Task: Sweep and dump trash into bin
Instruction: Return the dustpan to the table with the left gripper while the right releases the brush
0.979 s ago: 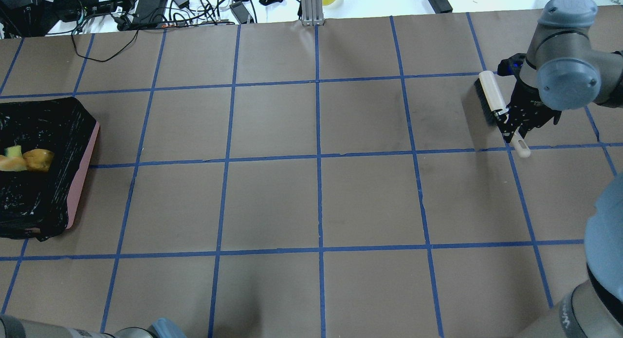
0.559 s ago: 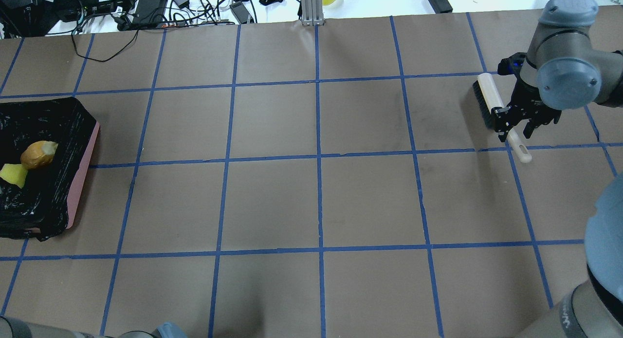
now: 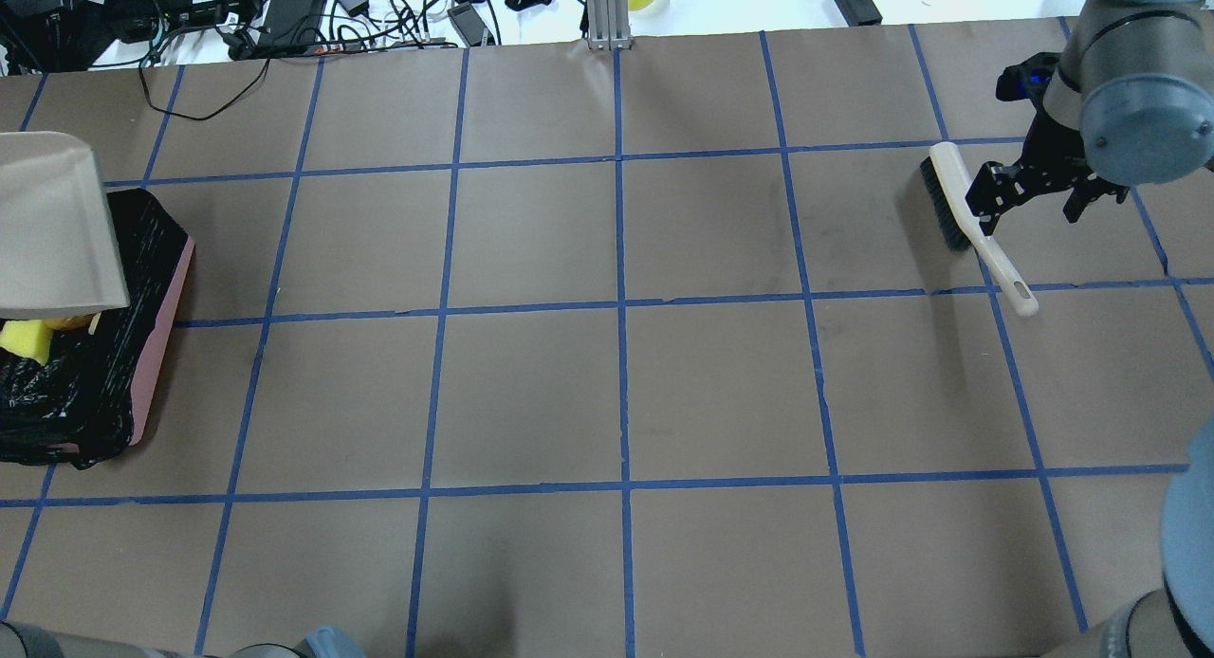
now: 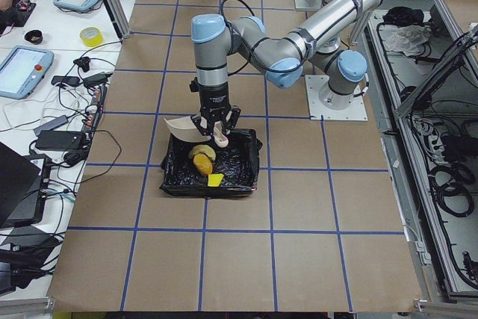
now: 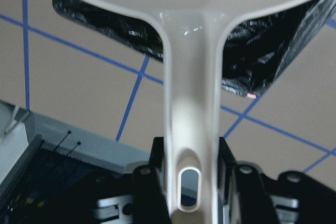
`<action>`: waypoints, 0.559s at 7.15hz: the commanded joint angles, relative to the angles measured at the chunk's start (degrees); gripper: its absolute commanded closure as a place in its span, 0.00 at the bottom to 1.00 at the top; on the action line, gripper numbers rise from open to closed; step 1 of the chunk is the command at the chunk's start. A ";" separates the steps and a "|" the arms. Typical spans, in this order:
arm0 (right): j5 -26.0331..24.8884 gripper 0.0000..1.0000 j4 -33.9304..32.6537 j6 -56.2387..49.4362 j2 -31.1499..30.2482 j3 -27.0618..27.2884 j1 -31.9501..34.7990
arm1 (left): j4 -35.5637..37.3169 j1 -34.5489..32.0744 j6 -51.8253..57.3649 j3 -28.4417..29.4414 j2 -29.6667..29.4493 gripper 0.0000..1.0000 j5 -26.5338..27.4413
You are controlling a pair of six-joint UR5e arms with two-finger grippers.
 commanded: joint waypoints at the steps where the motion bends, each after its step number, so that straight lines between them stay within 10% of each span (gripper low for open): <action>1: 1.02 0.00 0.20 0.05 -4.13 -1.96 0.54 | -1.08 -2.78 0.13 -0.56 -2.32 1.00 -11.45; 4: 4.01 0.00 7.21 1.45 -6.42 -8.10 4.83 | -1.43 -14.90 -4.52 -0.47 -7.76 1.00 -12.28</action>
